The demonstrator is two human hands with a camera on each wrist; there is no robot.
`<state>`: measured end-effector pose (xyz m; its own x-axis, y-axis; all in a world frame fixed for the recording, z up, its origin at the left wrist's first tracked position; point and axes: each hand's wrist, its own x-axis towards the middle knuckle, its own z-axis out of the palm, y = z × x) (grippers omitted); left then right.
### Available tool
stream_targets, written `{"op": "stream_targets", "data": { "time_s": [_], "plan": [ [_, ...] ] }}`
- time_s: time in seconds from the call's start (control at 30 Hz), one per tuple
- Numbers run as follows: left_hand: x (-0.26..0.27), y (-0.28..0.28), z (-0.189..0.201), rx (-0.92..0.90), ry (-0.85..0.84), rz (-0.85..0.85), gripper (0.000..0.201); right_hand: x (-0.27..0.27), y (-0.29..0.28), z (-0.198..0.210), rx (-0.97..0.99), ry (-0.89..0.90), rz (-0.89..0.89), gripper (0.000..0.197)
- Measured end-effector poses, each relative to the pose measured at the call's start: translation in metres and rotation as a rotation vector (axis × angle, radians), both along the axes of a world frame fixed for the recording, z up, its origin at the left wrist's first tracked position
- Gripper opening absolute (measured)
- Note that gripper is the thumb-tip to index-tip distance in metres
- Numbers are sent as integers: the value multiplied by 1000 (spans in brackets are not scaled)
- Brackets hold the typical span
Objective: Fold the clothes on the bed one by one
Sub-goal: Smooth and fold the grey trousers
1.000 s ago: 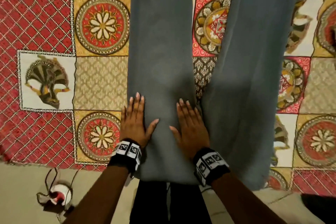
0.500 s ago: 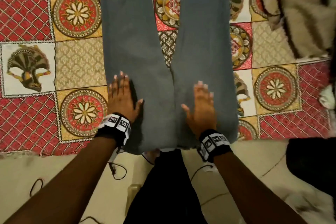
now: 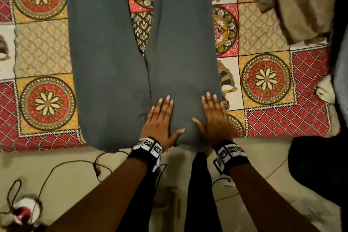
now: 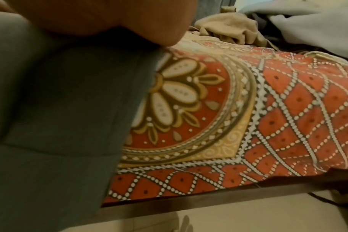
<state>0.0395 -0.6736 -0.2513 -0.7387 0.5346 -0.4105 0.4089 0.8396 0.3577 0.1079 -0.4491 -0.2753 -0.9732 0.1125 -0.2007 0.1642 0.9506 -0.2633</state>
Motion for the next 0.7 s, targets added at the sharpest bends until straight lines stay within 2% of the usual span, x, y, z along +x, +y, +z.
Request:
{"op": "stream_targets", "data": {
  "time_s": [0.1,0.2,0.23,0.3,0.37,0.43,0.47,0.57,0.63,0.7],
  "plan": [
    [4,5,7,-70,-6,-16,111,7,29,5,-22,-30,-96,86],
    [3,20,23,-40,-38,129,107,7,50,16,-193,-47,-151,84],
    [3,28,32,4,-36,200,98,6,60,23,-295,-34,-183,80],
    [8,45,47,64,37,309,69,-1,77,34,-475,14,-287,62],
    [15,69,60,40,-35,345,53,-17,94,51,-679,1,-493,35],
    [21,101,70,-31,-235,335,43,-46,114,69,-820,-64,-647,25],
    [24,117,70,-65,-306,342,39,-67,126,74,-826,-92,-679,21],
    [20,154,67,-47,-381,441,42,-141,159,86,-853,-184,-726,4],
    [10,172,60,-27,-390,525,51,-202,176,94,-934,-287,-784,14],
    [-2,183,58,-53,-399,577,57,-260,189,101,-933,-325,-737,19]
  ]
}}
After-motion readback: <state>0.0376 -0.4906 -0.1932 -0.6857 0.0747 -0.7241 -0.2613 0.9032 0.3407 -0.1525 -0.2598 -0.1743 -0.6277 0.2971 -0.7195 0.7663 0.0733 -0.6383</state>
